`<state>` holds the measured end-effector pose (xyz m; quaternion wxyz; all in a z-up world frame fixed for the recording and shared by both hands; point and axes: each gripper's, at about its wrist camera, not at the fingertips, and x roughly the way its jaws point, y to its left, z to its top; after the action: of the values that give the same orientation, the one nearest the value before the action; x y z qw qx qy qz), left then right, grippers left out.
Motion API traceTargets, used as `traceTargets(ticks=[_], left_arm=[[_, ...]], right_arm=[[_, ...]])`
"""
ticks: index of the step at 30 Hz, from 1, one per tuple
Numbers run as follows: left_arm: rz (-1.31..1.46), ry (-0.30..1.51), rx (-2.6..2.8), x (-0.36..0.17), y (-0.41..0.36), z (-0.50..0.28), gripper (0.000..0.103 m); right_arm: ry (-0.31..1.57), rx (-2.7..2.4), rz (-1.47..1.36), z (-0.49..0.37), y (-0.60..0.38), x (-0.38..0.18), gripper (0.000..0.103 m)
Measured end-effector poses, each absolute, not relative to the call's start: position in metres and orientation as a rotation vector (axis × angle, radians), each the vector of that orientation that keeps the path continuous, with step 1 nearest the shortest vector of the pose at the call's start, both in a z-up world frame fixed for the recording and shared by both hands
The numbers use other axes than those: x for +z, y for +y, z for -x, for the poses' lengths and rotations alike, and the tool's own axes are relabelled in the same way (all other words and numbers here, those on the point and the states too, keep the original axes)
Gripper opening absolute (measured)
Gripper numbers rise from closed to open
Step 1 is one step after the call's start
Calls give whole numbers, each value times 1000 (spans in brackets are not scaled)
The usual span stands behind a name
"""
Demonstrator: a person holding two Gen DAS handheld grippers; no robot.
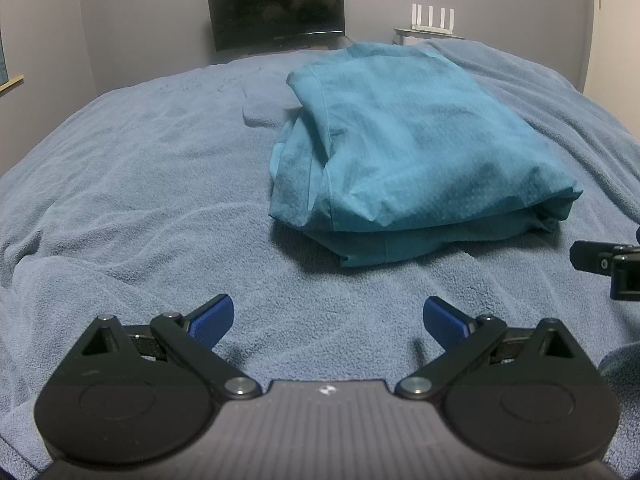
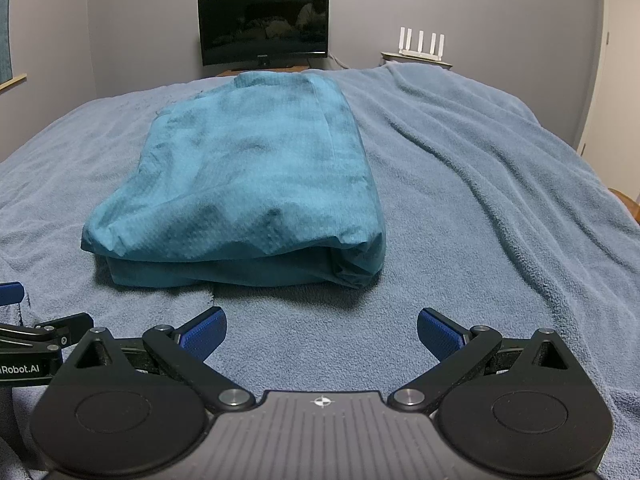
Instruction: Fold large clothes
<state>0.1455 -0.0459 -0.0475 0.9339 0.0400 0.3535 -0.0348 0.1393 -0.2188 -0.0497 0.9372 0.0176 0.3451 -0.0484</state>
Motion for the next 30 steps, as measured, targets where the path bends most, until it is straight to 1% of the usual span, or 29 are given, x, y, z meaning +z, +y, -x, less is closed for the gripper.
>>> traceTargets(ticks=[30], left_arm=[[-84,727,-73,-48,-46,-146,102]], right_arm=[[715,-96,-37,-140,-220,-53,103]])
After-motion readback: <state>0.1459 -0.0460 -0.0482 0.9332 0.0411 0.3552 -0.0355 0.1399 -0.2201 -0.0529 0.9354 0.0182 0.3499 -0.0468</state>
